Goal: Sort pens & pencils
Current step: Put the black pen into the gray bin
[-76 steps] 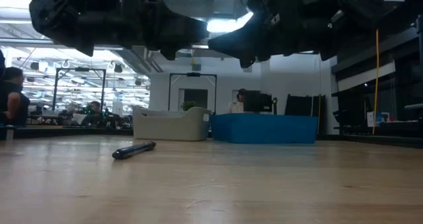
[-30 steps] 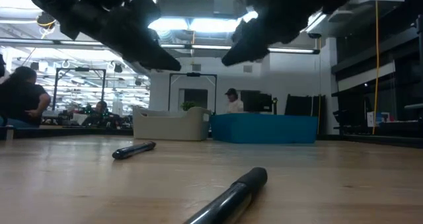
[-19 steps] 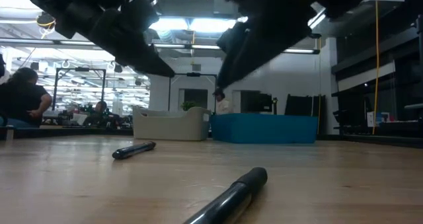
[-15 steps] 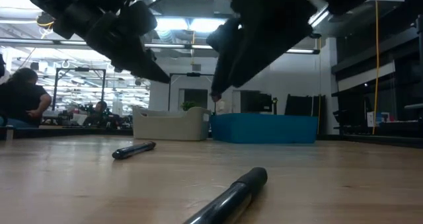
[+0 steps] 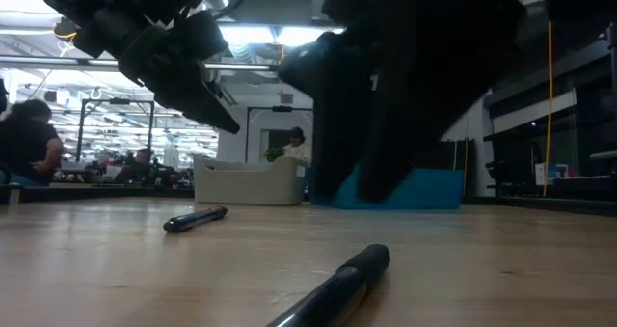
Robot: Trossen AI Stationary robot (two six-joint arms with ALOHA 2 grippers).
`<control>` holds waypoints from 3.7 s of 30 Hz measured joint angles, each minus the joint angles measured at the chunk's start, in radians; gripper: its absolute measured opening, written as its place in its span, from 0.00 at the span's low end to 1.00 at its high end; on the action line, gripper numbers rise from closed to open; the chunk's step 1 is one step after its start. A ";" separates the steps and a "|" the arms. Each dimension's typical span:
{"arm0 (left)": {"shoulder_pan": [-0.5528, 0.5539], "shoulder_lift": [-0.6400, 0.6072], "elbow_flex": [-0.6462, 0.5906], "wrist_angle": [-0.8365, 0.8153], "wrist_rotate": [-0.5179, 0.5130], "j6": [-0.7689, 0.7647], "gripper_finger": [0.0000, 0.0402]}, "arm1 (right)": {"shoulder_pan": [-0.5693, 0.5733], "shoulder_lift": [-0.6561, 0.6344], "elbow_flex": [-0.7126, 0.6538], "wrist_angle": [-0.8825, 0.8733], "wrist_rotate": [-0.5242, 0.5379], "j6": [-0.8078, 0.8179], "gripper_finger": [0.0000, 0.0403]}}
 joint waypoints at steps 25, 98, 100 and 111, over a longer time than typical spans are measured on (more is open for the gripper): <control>-0.066 0.000 0.000 -0.002 0.000 -0.052 0.25 | 0.041 0.087 0.031 -0.022 -0.030 0.120 0.43; 0.182 -0.013 -0.290 0.936 0.161 0.221 0.25 | -0.408 -0.620 -0.968 1.129 0.093 -0.106 0.01; 0.182 -0.012 -0.290 0.926 0.161 0.220 0.25 | -0.431 -0.620 -0.972 1.136 0.078 -0.122 0.01; 0.188 -0.012 -0.290 0.862 0.158 0.269 0.25 | -0.512 -0.614 -0.971 1.139 -0.168 -0.035 0.02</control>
